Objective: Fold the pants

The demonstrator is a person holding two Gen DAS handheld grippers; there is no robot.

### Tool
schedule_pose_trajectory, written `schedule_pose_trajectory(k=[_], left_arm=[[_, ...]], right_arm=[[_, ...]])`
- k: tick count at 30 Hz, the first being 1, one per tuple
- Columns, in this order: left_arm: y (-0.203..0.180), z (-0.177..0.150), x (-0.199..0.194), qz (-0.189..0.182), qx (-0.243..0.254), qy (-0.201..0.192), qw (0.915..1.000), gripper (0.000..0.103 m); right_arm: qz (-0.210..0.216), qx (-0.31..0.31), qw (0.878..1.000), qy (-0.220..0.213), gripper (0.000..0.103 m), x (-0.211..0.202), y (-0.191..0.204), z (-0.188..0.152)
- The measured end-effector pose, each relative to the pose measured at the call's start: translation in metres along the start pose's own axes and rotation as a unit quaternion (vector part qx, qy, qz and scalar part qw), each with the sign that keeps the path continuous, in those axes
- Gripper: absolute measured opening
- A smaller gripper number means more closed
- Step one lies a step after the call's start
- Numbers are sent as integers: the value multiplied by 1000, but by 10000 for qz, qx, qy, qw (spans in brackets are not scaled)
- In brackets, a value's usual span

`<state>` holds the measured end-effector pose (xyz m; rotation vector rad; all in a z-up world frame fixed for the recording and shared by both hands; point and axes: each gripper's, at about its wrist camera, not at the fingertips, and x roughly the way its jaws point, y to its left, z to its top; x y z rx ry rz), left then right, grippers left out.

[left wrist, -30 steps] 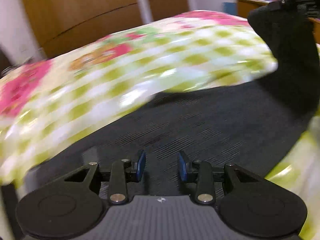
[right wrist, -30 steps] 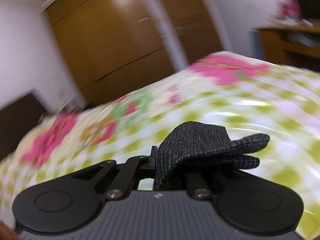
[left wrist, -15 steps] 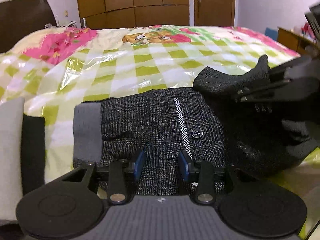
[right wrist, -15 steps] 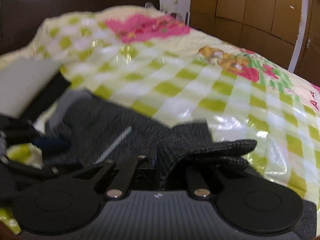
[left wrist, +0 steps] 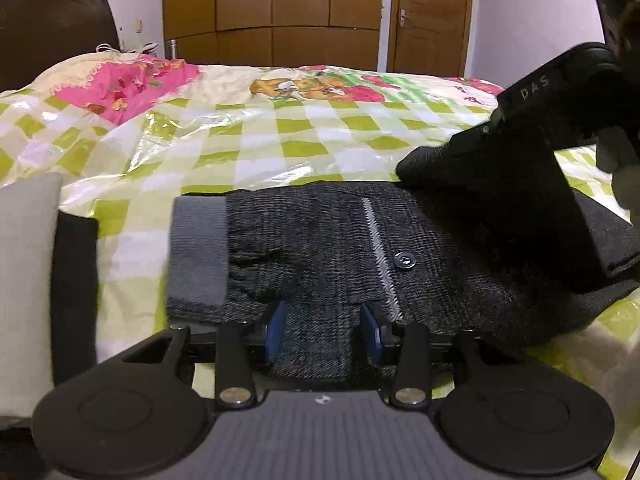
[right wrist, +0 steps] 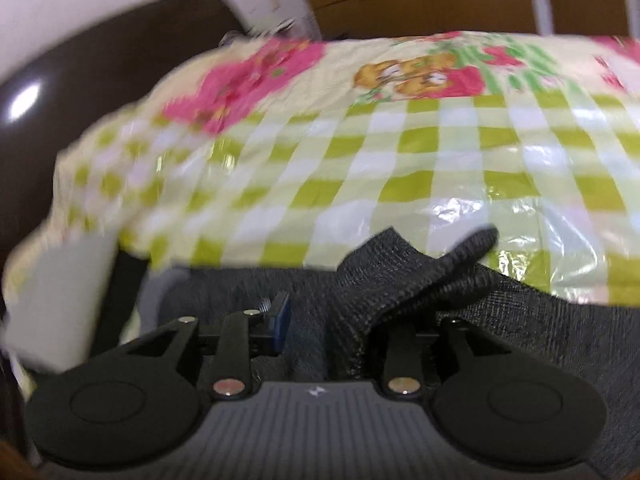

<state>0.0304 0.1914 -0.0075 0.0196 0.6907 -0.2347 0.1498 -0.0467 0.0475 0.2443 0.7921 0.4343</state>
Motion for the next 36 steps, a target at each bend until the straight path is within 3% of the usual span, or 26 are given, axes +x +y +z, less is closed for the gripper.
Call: schedule_pose_trajectory(k=[3, 6, 8, 10, 12, 14, 16, 22, 23, 26, 28, 30, 33, 36], left_arm=[[4, -3, -1, 6, 4, 8, 10000, 53], [3, -6, 1, 10, 83, 79, 9999, 53], [3, -7, 5, -33, 25, 103, 9999, 53], [5, -7, 6, -68, -53, 96, 9999, 53], [7, -8, 5, -94, -111, 72, 9999, 53], [8, -10, 4, -105, -152, 49, 9998, 53], [8, -11, 3, -123, -184, 27, 9998, 53], [15, -15, 2, -252, -358, -53, 9990, 53], [15, -15, 2, -254, -361, -59, 9990, 53], [16, -16, 2, -246, -372, -68, 9990, 53], [18, -18, 1, -281, -444, -74, 9986, 54], [20, -19, -1, -297, -478, -78, 9984, 54], [22, -23, -8, -301, -520, -76, 9982, 54], [27, -27, -16, -300, -625, -50, 9976, 54]], right_arm=[[-366, -534, 9978, -164, 7, -2, 24, 7], [-505, -1442, 9863, -620, 7, -12, 62, 7], [-395, -2145, 9726, -800, 7, -15, 91, 3], [-379, -3009, 9487, -896, 6, -8, 121, -11], [-279, -3466, 9355, -632, 6, 10, 141, -23], [-315, -3886, 9209, -53, 7, 38, 156, -36], [-365, -4091, 9118, 29, 7, 52, 161, -48], [-266, -4201, 9068, -216, 10, 48, 169, -55], [-234, -4187, 9076, -190, 5, 49, 170, -55], [-170, -4146, 9095, -258, 5, 47, 174, -57], [-197, -4382, 8974, -475, 5, 40, 178, -65], [-151, -4475, 8932, -401, 5, 42, 179, -68], [239, -4085, 9124, -31, 7, 49, 171, -63], [610, -3589, 9313, 78, 10, 51, 162, -55]])
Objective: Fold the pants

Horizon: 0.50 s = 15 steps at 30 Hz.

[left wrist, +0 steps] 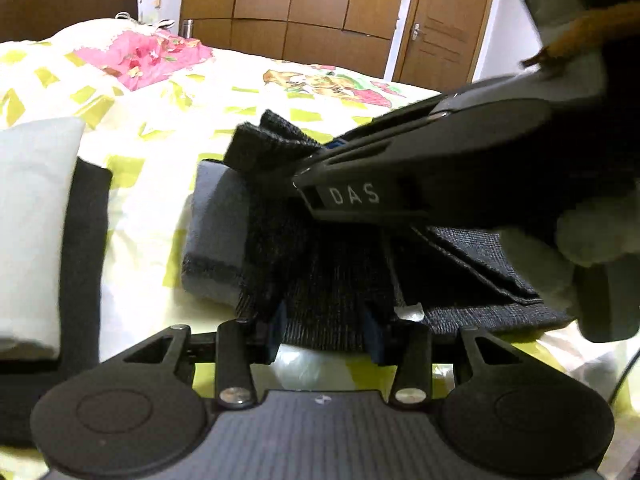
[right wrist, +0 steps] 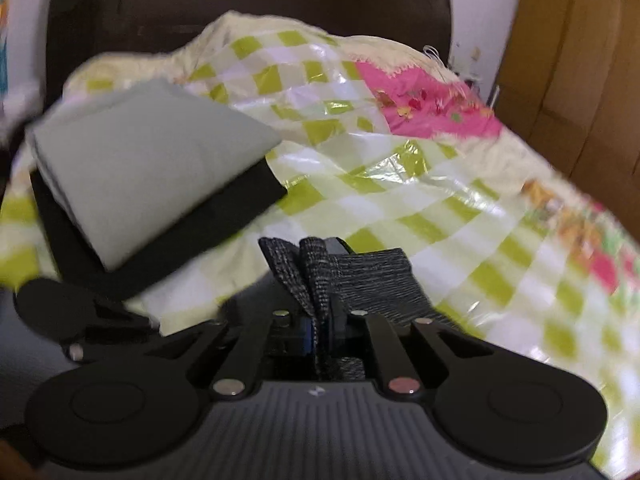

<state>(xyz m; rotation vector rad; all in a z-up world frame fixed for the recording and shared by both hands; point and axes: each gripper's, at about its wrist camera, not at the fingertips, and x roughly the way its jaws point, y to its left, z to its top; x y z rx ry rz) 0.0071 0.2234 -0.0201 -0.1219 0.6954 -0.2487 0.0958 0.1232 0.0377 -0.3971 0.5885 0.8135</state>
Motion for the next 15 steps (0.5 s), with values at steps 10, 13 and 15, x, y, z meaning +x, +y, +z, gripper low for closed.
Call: schedule_pose_trajectory(k=[10, 13, 15], left_arm=[[9, -3, -10, 385, 17, 126, 9992, 54], [11, -1, -2, 338, -19, 169, 9993, 54], [12, 0, 1, 321, -46, 179, 9993, 54]], right_arm=[[-74, 312, 9986, -412, 6, -15, -10, 1], [-162, 629, 9962, -586, 6, -26, -24, 11], [-184, 634, 9954, -693, 6, -30, -26, 17]])
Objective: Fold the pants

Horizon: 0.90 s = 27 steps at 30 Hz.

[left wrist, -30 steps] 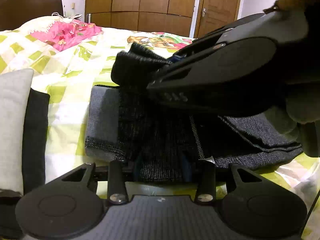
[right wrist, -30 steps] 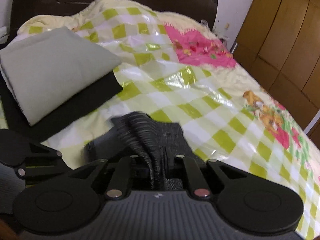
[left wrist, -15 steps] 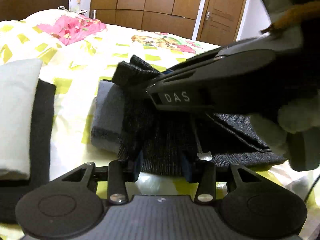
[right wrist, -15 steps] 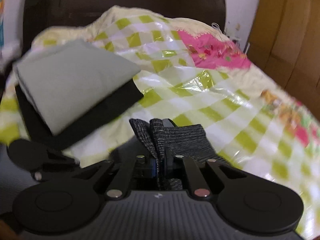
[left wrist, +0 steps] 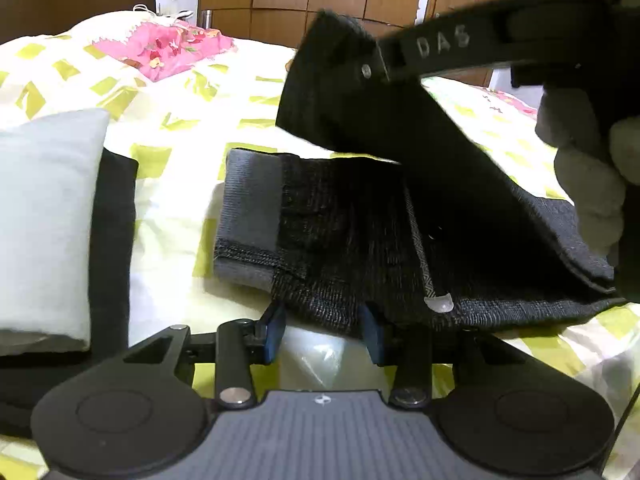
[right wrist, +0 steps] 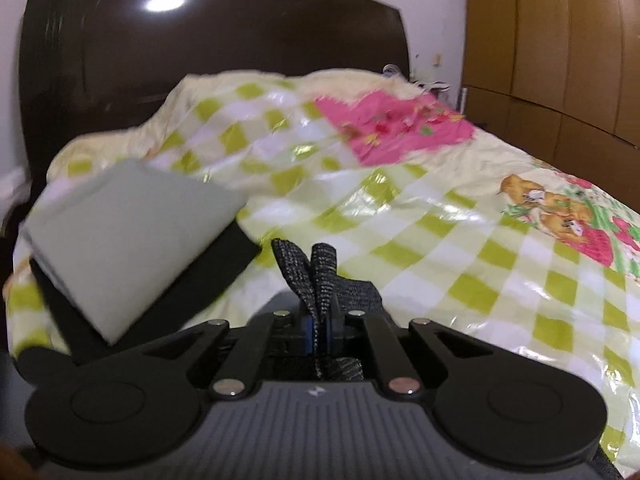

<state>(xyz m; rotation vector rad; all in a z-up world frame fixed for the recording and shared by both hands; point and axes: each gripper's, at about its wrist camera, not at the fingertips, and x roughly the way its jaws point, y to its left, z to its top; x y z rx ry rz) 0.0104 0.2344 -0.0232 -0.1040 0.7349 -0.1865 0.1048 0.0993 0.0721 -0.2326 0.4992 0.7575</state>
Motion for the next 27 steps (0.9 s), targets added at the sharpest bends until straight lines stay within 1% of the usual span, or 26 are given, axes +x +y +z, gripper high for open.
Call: schedule_pose_trajectory(k=[1, 3, 6, 9, 12, 15, 17, 19, 20, 21, 23, 25, 26, 27], left_arm=[[1, 0, 1, -13, -30, -4, 10000, 54], [5, -3, 2, -57, -135, -2, 9999, 54], [4, -6, -1, -48, -134, 12, 9999, 54], [4, -6, 0, -24, -94, 36, 9999, 53], [2, -4, -1, -25, -88, 47, 9999, 53], [-2, -3, 1, 1, -79, 43, 10000, 53], [-3, -3, -2, -2, -94, 46, 9999, 53], [-2, -4, -5, -2, -88, 61, 9999, 53], [-3, -4, -8, 21, -60, 75, 10000, 53], [-2, -4, -10, 56, -37, 84, 9999, 53], [-1, -5, -19, 131, -3, 113, 9999, 53], [0, -4, -30, 204, 20, 92, 9997, 53], [0, -1, -38, 269, 70, 59, 9996, 53], [-1, 2, -43, 327, 117, 17, 9994, 53]], right_arm=[[0, -84, 10000, -39, 6, 0, 3, 1], [45, -326, 9995, 16, 6, 7, 12, -1], [224, -409, 9985, 297, 6, 26, 23, -13], [223, -697, 9970, 246, 6, 29, 34, -20], [359, -695, 9962, 383, 6, 35, 35, -26], [411, -791, 9955, 311, 6, 33, 37, -30], [556, -744, 9949, 391, 7, 37, 33, -34], [678, -802, 9928, 570, 8, 43, 33, -37], [784, -711, 9924, 628, 13, 44, 31, -37], [931, -591, 9917, 656, 22, 43, 29, -37], [1294, -391, 9884, 691, 32, 37, 25, -36], [1454, -273, 9868, 659, 33, 28, 22, -36], [1519, -232, 9861, 634, 30, 22, 20, -36], [1526, -152, 9865, 576, 30, 14, 17, -36]])
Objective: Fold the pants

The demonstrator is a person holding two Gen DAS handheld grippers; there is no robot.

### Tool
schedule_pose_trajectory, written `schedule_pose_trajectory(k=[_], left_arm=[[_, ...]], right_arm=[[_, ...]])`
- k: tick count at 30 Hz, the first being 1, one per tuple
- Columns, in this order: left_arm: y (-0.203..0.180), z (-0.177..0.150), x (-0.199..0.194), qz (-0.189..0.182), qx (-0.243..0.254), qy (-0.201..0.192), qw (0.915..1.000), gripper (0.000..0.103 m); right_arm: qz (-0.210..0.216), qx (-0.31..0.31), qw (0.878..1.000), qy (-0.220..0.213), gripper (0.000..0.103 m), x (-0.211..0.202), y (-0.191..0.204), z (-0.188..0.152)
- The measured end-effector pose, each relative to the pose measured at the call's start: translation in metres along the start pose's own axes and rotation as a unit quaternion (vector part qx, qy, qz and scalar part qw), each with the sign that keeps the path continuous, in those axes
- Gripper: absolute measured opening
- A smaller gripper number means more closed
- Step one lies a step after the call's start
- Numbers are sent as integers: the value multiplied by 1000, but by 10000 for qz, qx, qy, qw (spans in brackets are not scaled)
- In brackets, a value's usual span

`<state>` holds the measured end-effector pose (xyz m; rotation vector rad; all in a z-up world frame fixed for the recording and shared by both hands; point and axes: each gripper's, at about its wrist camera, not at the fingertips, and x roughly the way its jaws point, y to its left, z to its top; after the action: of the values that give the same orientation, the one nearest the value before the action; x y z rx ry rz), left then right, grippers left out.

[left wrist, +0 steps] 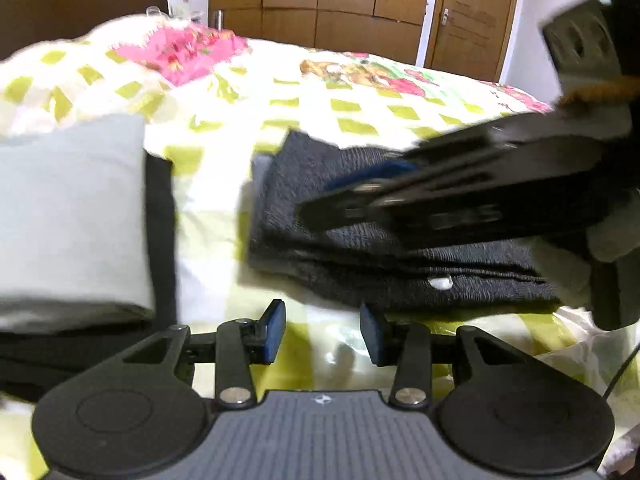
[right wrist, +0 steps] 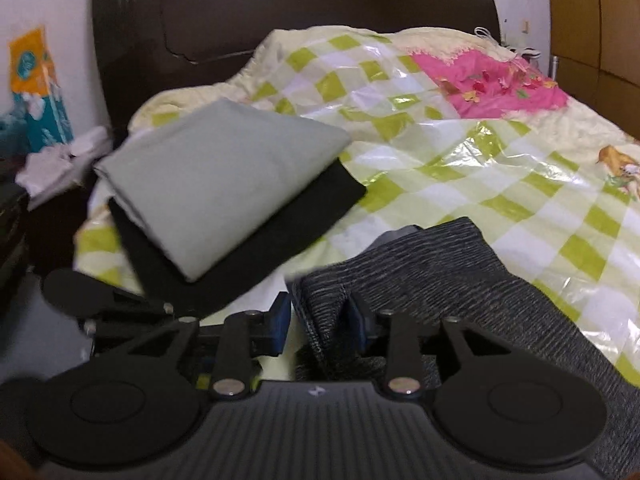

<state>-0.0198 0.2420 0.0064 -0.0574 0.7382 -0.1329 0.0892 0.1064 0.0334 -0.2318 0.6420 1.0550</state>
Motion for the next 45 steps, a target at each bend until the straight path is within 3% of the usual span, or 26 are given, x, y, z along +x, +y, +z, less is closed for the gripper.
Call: schedule_pose_trajectory(k=[4, 8, 11, 13, 15, 18, 22, 25, 35, 38, 40, 42, 43, 44, 45], left_arm=[[-9, 23, -16, 22, 190, -313, 9993, 53], [-39, 50, 7, -285, 512, -541, 9968, 53], [-71, 62, 39, -599, 750, -531, 9940, 53], [-91, 62, 64, -706, 930, -364, 9925, 53], [-106, 56, 93, -756, 1092, 153, 9910, 54], [-125, 50, 95, -453, 1527, 191, 9871, 55], [-132, 57, 90, -478, 1549, 325, 9862, 55], [-143, 57, 86, -531, 1662, 330, 9841, 55], [-176, 60, 96, -863, 1836, 412, 9783, 55], [-178, 63, 98, -888, 1833, 445, 9780, 55], [-180, 64, 101, -879, 1843, 471, 9778, 55], [-182, 65, 105, -862, 1813, 511, 9783, 55], [-184, 65, 106, -853, 1803, 525, 9785, 55], [-187, 66, 106, -829, 1812, 542, 9784, 55], [-191, 67, 107, -805, 1826, 553, 9783, 55]], right_arm=[[-271, 558, 9979, -203, 30, -47, -21, -8], [-1196, 1319, 9839, -156, 30, -111, -63, -38], [-2052, 1981, 9585, 6, 31, -159, -99, -72], [-2524, 2519, 9343, 53, 32, -189, -122, -100], [-2720, 3142, 9095, 58, 33, -213, -142, -128], [-2861, 3604, 8876, 203, 33, -225, -155, -158], [-2408, 4023, 8832, 144, 35, -231, -165, -178], [-2330, 4136, 8801, 106, 35, -235, -173, -186], [-770, 5169, 8524, -194, 42, -236, -207, -217], [-451, 5111, 8581, -220, 45, -231, -212, -218], [-264, 5279, 8485, -251, 45, -230, -217, -227], [-116, 5678, 8218, -466, 42, -226, -223, -235], [-115, 5772, 8146, -558, 36, -223, -224, -235], [-174, 5772, 8145, -553, 19, -219, -222, -233], [-220, 5750, 8160, -550, 15, -218, -221, -232]])
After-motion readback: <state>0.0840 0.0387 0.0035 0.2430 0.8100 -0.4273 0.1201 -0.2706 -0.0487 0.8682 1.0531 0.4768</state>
